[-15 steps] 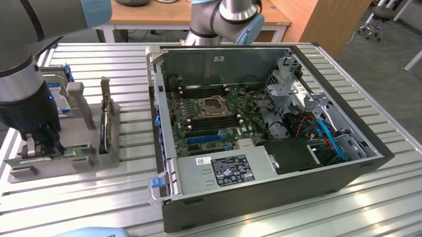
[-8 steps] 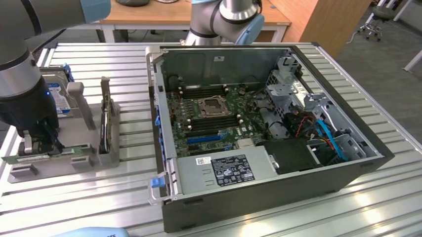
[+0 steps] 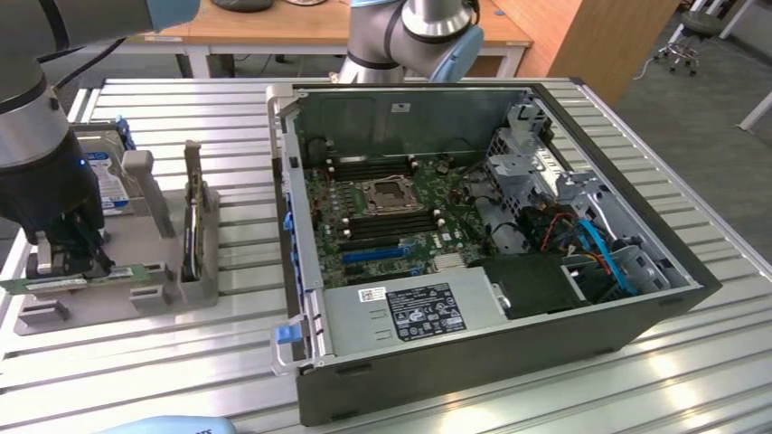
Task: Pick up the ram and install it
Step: 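Pick up the ram and move it above insertion slot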
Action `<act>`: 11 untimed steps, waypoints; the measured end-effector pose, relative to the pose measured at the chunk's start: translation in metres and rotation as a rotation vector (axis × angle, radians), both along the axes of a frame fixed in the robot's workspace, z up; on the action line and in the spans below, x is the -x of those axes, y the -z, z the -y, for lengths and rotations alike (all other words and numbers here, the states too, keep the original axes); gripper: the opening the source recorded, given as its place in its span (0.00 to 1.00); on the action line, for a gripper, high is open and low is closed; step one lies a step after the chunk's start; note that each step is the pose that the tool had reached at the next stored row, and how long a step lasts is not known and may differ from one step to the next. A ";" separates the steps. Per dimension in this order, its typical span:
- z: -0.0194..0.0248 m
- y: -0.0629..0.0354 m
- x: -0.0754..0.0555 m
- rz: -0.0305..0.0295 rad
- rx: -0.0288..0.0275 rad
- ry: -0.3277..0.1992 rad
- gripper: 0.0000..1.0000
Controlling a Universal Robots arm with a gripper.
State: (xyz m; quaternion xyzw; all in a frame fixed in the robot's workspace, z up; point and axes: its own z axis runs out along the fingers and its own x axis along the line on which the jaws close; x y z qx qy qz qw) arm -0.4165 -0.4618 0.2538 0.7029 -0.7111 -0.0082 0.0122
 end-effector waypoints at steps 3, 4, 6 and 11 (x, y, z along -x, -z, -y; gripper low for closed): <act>0.0000 -0.0040 0.000 0.0000 -0.0004 0.005 0.12; 0.0000 -0.0054 0.000 0.0001 -0.0005 0.007 0.12; 0.0000 -0.0085 0.000 0.0000 -0.0008 0.010 0.12; 0.0000 -0.0176 0.000 0.0000 -0.0016 0.018 0.12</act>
